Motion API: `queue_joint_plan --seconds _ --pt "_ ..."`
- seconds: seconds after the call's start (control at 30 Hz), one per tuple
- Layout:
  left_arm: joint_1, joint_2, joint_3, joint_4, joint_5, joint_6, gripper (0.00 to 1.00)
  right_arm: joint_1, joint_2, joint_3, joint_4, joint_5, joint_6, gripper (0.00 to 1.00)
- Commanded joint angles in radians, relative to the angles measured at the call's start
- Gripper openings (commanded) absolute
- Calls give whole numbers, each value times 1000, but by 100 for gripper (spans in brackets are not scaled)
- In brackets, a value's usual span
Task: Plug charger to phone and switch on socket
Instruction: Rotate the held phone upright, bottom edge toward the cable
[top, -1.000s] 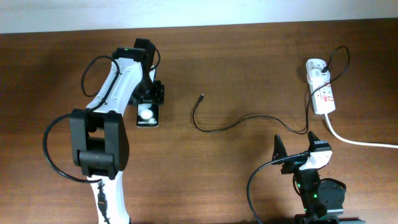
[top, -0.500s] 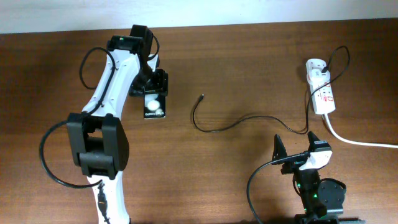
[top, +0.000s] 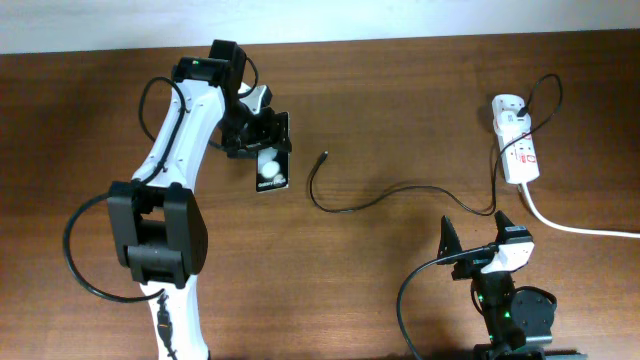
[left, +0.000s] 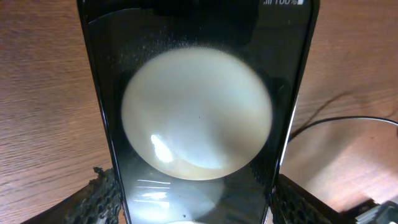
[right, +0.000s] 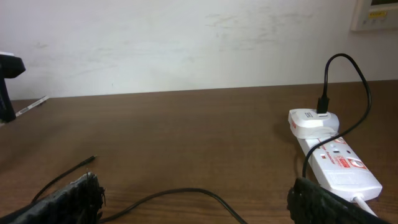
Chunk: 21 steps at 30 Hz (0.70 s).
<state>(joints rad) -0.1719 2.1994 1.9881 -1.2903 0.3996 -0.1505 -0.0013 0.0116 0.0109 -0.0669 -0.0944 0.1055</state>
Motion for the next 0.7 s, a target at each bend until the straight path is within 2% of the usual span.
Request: queue_joint_plan --seconds 0.0,0.1,0.3,0.4,0.67 --pt "-2 -6 27 2 80 9 38 -5 -8 -5 -5 -6 7 99" --pt "-2 -6 27 2 95 9 27 -5 -8 -5 -5 -6 7 99" --pt "-2 -6 27 2 147 9 14 -5 -8 -5 -5 -6 7 99" --pt "-2 -6 27 2 182 9 2 -5 -8 -5 -4 -6 7 99" --pt "-2 -6 27 2 338 8 0 -5 -8 -5 -5 -6 7 99"
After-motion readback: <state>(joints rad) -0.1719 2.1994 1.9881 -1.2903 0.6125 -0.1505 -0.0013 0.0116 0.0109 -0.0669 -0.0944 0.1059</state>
